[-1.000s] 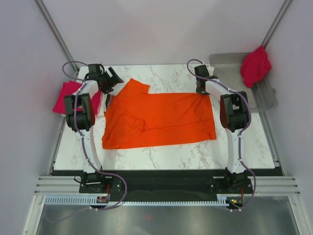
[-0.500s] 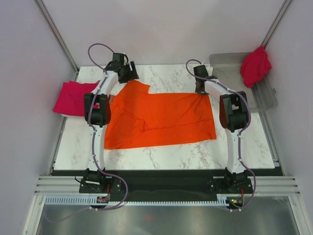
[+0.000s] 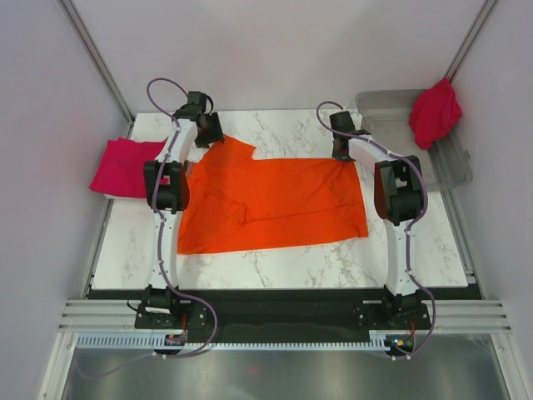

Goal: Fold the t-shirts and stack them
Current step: Fold the tshirt

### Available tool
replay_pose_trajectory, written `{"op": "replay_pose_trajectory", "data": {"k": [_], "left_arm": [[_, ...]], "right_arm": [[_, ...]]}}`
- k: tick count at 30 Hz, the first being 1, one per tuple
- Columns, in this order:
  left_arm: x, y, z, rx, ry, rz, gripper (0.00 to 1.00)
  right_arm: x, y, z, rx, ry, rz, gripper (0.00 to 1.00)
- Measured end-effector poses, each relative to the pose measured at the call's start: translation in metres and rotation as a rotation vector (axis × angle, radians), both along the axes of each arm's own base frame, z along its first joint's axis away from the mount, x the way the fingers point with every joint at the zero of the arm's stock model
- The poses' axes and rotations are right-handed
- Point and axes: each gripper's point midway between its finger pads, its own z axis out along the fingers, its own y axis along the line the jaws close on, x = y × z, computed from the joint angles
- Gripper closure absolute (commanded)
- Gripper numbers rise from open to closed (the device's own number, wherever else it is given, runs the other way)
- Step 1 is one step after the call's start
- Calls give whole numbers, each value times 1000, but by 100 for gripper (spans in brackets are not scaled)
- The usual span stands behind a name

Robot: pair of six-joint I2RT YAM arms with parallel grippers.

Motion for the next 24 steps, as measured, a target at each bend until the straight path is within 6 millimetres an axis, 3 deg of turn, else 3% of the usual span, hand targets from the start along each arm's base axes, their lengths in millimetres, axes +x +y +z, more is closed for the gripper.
{"op": "replay_pose_trajectory", "data": {"k": [5, 6, 12, 18, 24], "left_arm": [[2, -7, 0, -30, 5, -22, 50], [2, -9, -1, -41, 5, -30, 61], [-2, -15, -2, -79, 22, -56, 98], [-3, -9, -5, -79, 21, -45, 98], [-23, -7, 0, -91, 23, -48, 98]], "right_arm": [[-2, 2, 0, 11, 3, 8, 90], [-2, 2, 0, 13, 4, 9, 90], [-2, 4, 0, 29, 6, 19, 94], [-3, 8, 1, 50, 10, 28, 100], [-10, 8, 13, 59, 13, 34, 100]]}}
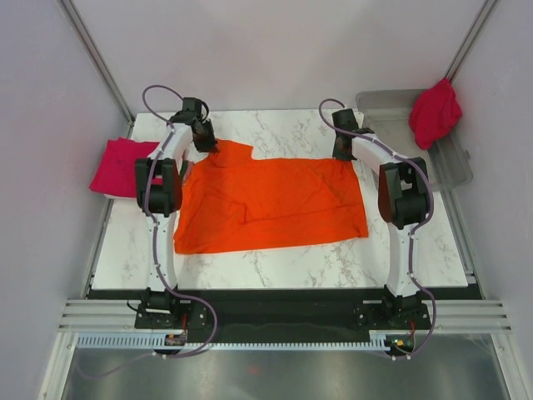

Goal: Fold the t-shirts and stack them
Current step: Fold the tshirt

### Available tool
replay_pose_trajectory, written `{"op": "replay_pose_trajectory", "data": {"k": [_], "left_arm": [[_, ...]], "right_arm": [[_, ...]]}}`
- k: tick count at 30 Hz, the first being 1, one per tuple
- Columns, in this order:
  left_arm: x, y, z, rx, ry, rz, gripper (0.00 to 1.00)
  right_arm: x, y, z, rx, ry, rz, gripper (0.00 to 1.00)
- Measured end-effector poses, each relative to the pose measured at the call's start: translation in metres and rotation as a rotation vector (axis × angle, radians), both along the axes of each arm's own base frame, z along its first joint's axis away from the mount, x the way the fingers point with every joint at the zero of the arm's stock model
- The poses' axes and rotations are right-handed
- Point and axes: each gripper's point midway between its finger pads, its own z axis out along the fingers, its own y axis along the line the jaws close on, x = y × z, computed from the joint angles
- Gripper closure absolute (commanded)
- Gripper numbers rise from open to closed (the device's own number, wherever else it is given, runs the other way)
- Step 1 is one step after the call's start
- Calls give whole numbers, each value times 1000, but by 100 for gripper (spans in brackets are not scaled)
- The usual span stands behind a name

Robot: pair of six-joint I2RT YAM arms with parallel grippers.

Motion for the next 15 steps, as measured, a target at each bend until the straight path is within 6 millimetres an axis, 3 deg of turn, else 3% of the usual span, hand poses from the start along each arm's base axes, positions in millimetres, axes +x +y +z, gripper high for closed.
{"op": "replay_pose_trajectory", "data": {"k": [5, 11, 15], "left_arm": [[-25, -4, 26, 0, -41, -10, 98], [-38, -18, 82, 2, -176, -30, 98], [-53, -20, 100, 14, -221, -28, 98]], "right_arm": [[-9, -1, 17, 13, -14, -2, 100], [-22, -2, 35, 23, -26, 3, 100], [-31, -2, 38, 34, -23, 8, 100]]}}
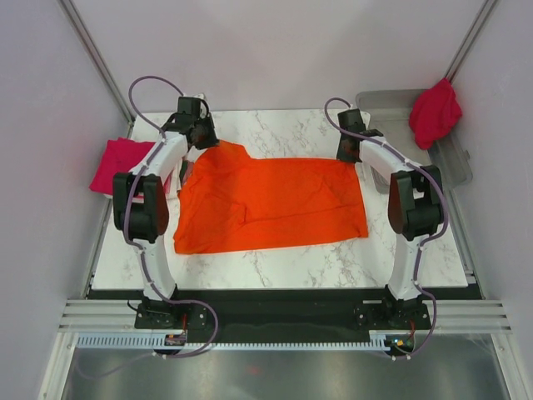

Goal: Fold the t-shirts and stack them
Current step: Fold the tshirt

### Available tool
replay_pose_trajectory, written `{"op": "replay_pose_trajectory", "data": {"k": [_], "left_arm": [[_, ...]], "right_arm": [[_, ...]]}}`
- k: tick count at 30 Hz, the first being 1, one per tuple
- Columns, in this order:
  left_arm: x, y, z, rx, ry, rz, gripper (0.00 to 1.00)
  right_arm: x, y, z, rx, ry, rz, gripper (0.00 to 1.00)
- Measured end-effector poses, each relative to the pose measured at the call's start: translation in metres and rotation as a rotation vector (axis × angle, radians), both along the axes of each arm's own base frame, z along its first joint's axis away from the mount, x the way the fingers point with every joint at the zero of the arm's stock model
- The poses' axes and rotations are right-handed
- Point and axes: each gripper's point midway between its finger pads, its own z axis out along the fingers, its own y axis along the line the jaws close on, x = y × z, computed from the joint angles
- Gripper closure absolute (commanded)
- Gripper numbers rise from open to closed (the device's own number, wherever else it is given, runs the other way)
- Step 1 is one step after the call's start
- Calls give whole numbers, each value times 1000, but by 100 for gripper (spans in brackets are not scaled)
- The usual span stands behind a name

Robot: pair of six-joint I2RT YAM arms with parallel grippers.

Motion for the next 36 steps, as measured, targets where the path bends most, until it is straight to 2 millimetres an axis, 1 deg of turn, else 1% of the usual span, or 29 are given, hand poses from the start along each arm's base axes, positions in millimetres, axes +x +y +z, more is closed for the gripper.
{"op": "replay_pose_trajectory", "data": {"k": [7, 10, 13, 16, 18, 22, 25, 28, 32, 36], "left_arm": [[-36, 4, 9, 33, -21, 19, 98], [-51, 6, 22, 41, -46, 25, 98], [-61, 8, 41, 47, -93, 35, 98], [-70, 11, 56, 54, -135, 49, 98], [-77, 15, 60, 64, -160, 65, 98], [-101, 26, 54, 92, -174, 101, 98], [-114, 32, 49, 103, -182, 116, 98], [-125, 35, 46, 108, -190, 123, 98], [-138, 33, 47, 111, -214, 124, 98], [-153, 26, 48, 114, -230, 119, 98]], "right_arm": [[-17, 0, -4, 11, 25, 12, 100], [-25, 0, -4, 17, 33, 17, 100], [-34, 0, -1, 26, 36, 23, 100], [-42, -1, 7, 33, 24, 24, 100], [-45, -2, 12, 35, 14, 23, 100], [-57, -5, 23, 39, -4, 23, 100], [-63, -5, 30, 46, -17, 25, 100], [-74, -6, 32, 52, -18, 27, 100], [-88, -8, 29, 56, -7, 23, 100], [-99, -10, 20, 56, 17, 17, 100]]}}
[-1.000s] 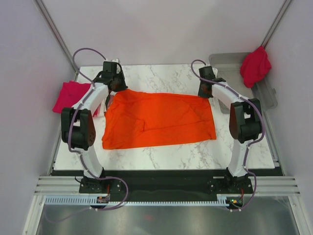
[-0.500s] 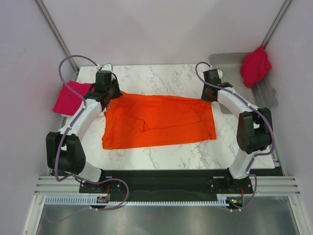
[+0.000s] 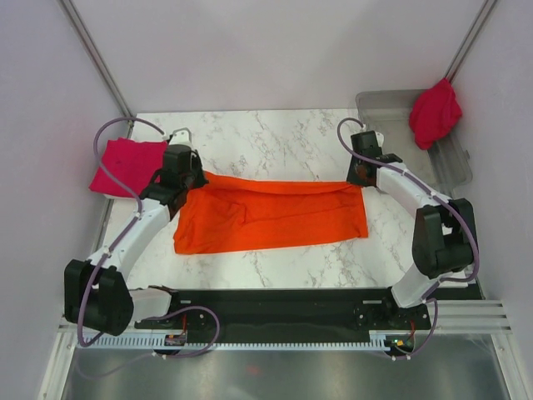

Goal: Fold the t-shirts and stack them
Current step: Fold the tshirt

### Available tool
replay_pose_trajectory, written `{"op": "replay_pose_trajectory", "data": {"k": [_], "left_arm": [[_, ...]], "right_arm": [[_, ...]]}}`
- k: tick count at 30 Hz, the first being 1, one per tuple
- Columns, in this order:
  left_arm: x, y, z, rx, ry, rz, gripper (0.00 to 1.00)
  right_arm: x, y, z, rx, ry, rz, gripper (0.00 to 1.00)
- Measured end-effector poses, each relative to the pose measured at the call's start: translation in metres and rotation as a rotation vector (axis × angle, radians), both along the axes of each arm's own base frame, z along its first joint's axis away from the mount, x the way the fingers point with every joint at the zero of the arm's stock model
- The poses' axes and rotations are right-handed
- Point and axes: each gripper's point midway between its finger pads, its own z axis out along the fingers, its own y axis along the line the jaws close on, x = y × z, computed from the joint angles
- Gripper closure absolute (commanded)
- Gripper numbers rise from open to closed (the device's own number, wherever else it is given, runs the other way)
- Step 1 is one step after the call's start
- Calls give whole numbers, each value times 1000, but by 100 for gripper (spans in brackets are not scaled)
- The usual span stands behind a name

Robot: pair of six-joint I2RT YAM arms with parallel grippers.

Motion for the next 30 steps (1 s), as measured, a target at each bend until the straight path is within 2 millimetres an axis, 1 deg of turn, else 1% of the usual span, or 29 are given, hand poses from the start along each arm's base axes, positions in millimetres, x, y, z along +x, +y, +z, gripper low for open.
{"op": "replay_pose_trajectory", "data": {"k": [2, 5, 9, 13, 18, 21, 24, 30], "left_arm": [[-8, -3, -2, 6, -4, 4, 98], [-23, -2, -10, 21, 4, 19, 98], [-39, 6, -19, 47, 22, 54, 98], [-53, 11, -19, 56, 21, 82, 98], [-67, 8, -23, 62, 26, 78, 98], [-76, 9, -30, 74, 47, 80, 98], [-86, 9, -33, 67, 55, 80, 98], [-101, 4, -34, 45, 60, 65, 98]], "right_arm": [[-6, -1, -6, 0, 12, -2, 100], [-17, -3, -14, -3, 33, -4, 100], [-26, -5, -20, -5, 42, -11, 100], [-35, -8, -27, -8, 48, -27, 100], [-41, -11, -31, -10, 42, -47, 100], [-42, -13, -29, -11, 28, -59, 100], [-44, -14, -30, -10, 20, -65, 100], [-50, -15, -40, -9, 36, -74, 93]]}}
